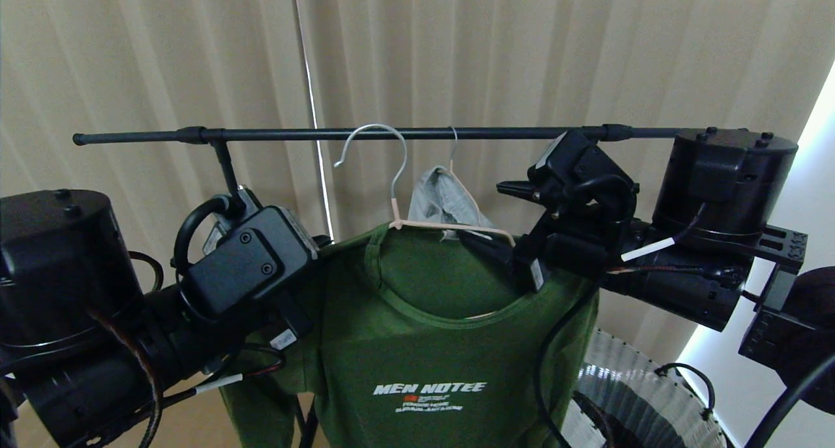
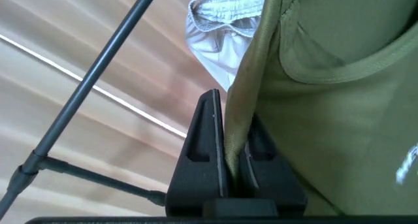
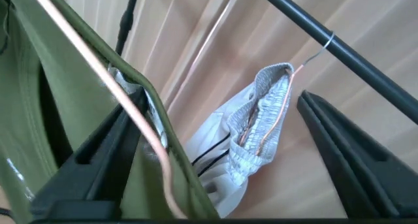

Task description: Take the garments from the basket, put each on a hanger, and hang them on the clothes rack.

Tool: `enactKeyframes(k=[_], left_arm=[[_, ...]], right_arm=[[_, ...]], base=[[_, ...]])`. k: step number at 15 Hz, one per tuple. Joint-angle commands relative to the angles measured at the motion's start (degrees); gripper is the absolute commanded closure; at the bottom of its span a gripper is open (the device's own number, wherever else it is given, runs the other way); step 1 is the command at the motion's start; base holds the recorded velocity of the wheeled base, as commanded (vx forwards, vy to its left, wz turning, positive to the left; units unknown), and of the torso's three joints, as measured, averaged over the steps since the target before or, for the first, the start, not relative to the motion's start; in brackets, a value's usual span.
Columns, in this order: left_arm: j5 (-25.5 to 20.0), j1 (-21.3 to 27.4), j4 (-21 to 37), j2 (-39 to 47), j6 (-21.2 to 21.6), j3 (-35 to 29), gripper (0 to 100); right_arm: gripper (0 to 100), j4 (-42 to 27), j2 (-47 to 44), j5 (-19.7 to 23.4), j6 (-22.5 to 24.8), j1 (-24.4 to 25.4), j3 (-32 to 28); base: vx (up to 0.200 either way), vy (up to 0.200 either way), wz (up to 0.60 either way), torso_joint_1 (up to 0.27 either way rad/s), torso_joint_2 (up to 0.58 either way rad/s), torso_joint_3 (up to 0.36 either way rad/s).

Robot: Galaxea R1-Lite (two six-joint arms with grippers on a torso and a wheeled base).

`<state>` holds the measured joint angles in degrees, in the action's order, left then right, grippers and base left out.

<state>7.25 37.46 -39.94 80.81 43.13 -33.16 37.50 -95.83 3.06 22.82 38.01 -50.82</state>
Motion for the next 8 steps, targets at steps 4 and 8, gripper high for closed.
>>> enactKeyframes(k=[4, 8], left_arm=[[0.0, 0.0, -0.6, 0.0, 0.0, 0.0, 100], [0.0, -0.1, -0.6, 0.0, -1.2, 0.1, 100]], right_arm=[[100, 0.2, -0.1, 0.1, 0.0, 0.3, 0.2], [100, 0.4, 0.7, -0.4, -0.1, 0.3, 0.8]], base=[[0.0, 0.0, 0.0, 0.0, 0.0, 0.0], [0.0, 0.0, 0.0, 0.0, 0.0, 0.0]])
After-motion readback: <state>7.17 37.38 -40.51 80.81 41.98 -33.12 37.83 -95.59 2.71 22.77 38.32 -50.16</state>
